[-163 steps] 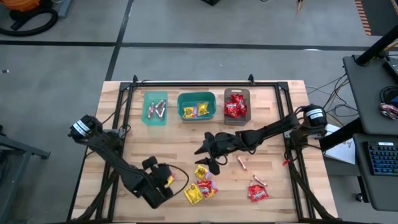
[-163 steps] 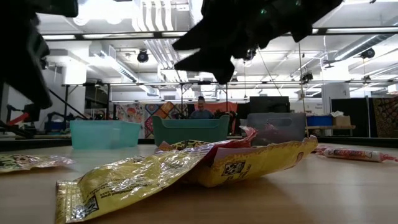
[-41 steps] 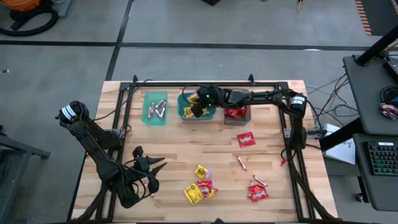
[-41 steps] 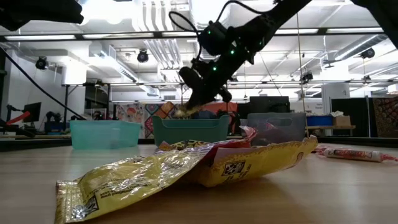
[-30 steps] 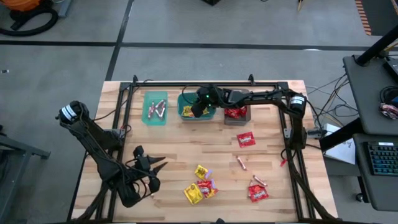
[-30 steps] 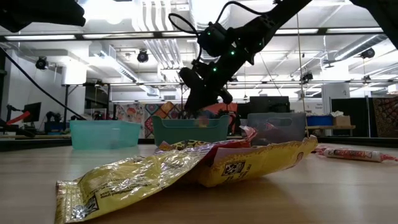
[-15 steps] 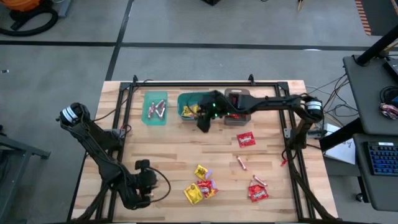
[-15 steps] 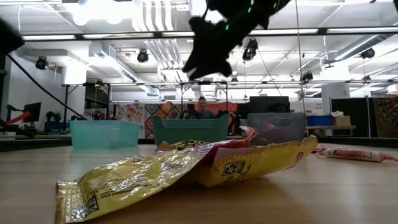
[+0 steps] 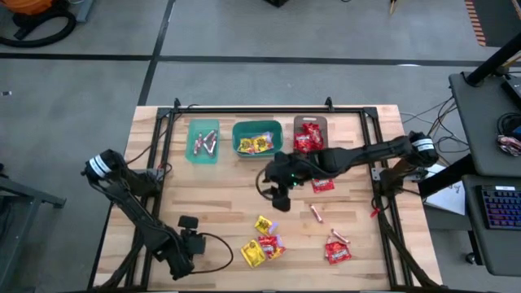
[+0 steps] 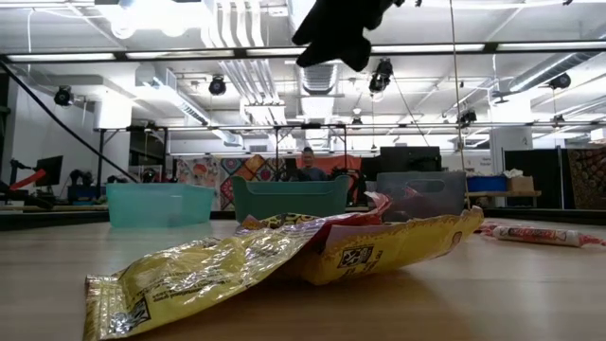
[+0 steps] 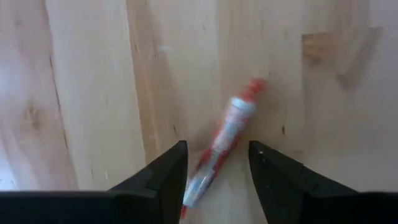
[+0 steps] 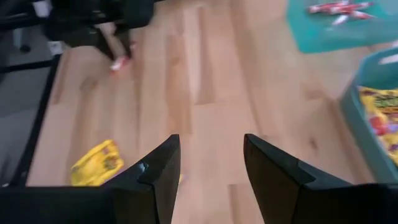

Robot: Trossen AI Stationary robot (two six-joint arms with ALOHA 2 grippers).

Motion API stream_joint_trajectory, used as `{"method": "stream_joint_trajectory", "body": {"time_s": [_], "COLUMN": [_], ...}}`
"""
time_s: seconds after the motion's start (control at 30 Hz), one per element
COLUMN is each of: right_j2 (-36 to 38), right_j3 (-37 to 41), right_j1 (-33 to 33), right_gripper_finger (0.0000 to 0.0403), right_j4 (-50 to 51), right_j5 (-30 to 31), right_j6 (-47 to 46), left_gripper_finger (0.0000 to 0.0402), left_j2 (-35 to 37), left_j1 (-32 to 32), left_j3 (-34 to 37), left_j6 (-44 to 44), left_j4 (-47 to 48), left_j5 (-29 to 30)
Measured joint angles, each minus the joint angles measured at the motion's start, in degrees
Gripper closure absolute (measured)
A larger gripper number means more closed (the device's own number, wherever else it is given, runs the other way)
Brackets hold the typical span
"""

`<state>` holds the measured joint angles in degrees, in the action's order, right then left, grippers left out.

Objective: Sort candy
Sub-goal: Put the white candy into the blue bin

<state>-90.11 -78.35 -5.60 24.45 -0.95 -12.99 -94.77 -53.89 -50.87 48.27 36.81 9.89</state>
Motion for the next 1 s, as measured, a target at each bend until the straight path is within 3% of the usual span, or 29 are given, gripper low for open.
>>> {"method": "stream_joint_trajectory", "body": {"time_s": [0.17, 0.3, 0.37, 0.63, 0.73, 0.83, 1.0], "right_j2": [0.0, 0.02, 0.02, 0.11, 0.46, 0.77, 0.79], "right_j3": [0.0, 0.0, 0.0, 0.07, 0.09, 0.09, 0.09], "right_j1": [-3.43, -6.39, -8.14, -14.26, -14.86, -14.81, -14.73], "right_gripper_finger": [0.0237, 0.0237, 0.0238, 0.0255, 0.0262, 0.0268, 0.027], "right_j4": [1.11, 3.62, 5.14, 9.37, 9.64, 9.59, 9.59], "right_j5": [0.03, 0.07, 0.05, 4.27, 5.71, 7.46, 11.83], "right_j6": [-1.29, -2.1, -2.89, -3.59, -2.91, -2.29, -0.94], "left_gripper_finger": [0.0286, 0.0366, 0.0386, 0.0396, 0.0397, 0.0397, 0.0398], "left_j2": [-2.06, -1.91, -1.02, 7.3, 12.89, 18.2, 25.25], "left_j1": [-0.11, -0.17, -0.18, 4.12, 10.91, 22.0, 47.95], "left_j3": [-0.35, -0.33, -0.1, 0.11, 0.09, 0.09, 2.87], "left_j6": [-0.06, 0.23, 1.31, 1.57, 3.37, 6.99, -5.01], "left_j4": [-0.53, -0.86, -0.76, 2.29, 6.58, 13.28, 14.48], "left_j5": [-0.86, -1.24, 0.18, 19.63, 27.81, 33.43, 30.38]}}
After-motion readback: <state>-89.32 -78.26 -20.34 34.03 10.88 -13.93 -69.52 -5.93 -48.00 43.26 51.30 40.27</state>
